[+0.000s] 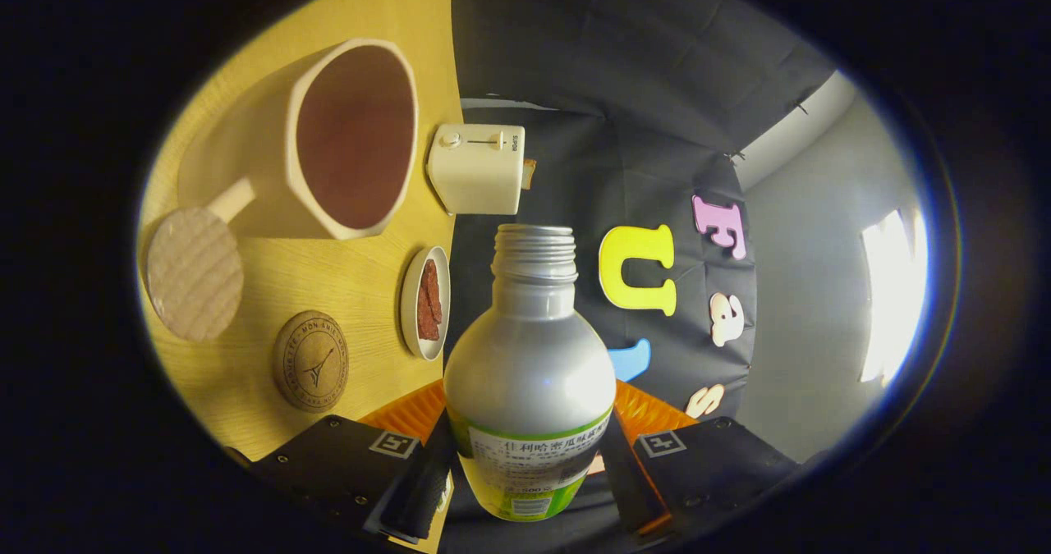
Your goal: Take the bottle from table, then pour the juice into the cup, finally place the bottle on the coaster
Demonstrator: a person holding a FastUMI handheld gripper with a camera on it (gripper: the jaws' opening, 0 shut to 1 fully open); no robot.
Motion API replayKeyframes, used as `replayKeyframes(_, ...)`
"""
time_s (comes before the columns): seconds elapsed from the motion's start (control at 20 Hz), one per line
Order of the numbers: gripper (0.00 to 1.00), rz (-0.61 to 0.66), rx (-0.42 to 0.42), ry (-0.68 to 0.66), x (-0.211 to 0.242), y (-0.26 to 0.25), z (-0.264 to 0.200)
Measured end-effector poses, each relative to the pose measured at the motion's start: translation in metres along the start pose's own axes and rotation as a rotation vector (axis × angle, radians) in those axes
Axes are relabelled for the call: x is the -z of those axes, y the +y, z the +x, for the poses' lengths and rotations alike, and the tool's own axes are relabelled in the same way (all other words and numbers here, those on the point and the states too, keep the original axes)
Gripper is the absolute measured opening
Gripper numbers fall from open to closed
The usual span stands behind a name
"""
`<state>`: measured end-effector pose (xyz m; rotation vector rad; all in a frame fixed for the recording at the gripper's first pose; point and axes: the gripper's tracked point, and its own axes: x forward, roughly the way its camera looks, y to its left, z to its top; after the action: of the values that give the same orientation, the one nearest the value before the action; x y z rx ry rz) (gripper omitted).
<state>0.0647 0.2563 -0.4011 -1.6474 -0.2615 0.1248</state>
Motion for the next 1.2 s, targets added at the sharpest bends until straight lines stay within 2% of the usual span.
replayKeyframes(0.45,0.82,-0.138,0.051,-0.043,-0.006,-0.013,-0.004)
replayKeyframes(1.2,0.82,-0.17,0.078,-0.049,-0.006,-0.02,-0.005)
